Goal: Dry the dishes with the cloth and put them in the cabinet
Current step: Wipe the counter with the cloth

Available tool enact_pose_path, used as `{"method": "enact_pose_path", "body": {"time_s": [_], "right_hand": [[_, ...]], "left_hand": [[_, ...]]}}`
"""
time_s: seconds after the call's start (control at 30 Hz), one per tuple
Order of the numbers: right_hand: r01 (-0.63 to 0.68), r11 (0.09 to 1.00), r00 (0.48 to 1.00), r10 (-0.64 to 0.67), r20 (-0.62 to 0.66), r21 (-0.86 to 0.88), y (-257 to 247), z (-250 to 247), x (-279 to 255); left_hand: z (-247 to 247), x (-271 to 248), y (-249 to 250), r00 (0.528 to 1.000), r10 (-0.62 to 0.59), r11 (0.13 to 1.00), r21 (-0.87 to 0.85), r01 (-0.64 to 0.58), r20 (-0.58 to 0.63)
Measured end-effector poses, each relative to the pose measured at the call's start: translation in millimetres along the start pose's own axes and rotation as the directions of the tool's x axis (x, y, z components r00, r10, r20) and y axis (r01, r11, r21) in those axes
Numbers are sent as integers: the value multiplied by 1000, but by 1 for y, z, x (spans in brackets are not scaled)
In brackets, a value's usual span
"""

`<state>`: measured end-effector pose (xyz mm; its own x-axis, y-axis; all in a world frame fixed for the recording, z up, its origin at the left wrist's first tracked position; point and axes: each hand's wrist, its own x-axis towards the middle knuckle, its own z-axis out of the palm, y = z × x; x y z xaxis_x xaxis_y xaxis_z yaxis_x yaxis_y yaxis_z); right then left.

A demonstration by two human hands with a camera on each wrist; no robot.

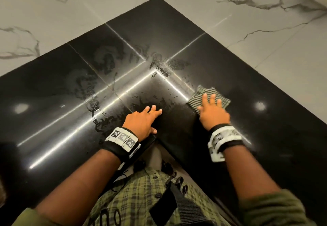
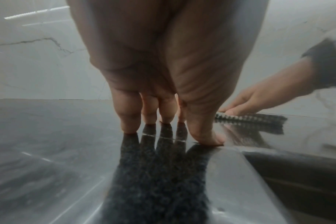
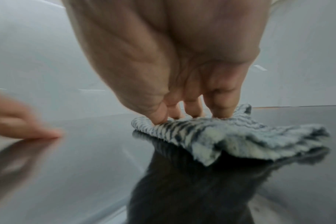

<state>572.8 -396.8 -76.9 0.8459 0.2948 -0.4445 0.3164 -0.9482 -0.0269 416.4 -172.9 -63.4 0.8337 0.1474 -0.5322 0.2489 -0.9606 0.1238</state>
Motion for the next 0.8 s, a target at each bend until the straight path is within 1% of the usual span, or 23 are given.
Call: {"method": "enact_pose_path", "body": {"time_s": [0.07,0.17,0.23,0.33,0.4,0.5,0.57,0.63,0.7,0.8], "right_hand": [[-89,996,996,90,-8,21,34,-20,36],[-136,990,991,136,-15,-20,65,-42,71],[-143,988,990,143,-8,-55,64,-48,79],[-129,987,992,127,-20,-97,39,-41,67],[-67,988,997,63,-34,-141,7,-27,43],[85,976,995,-93,-34,-200,-56,1,-12],[209,947,977,-213,8,-242,-97,17,-53],[319,899,947,-311,75,-301,-126,32,-81],[356,876,934,-348,84,-326,-135,40,-88],[340,912,940,-337,53,-227,-119,39,-73]], "left_hand": [[2,3,-1,1000,-1,1000,-18,1,4],[7,8,-6,1000,-3,998,-59,4,16],[9,9,-8,1000,-8,996,-86,9,9],[9,9,-8,1000,-14,995,-103,14,-1],[9,8,-9,1000,-11,994,-105,10,-3],[9,6,-9,1000,-13,995,-98,12,-10],[7,2,-9,999,-14,996,-92,9,-47],[3,-4,-13,997,9,993,-116,-18,-77],[2,-8,-24,995,33,984,-172,-48,-90],[7,-13,-44,994,-8,974,-227,-18,-113]]}}
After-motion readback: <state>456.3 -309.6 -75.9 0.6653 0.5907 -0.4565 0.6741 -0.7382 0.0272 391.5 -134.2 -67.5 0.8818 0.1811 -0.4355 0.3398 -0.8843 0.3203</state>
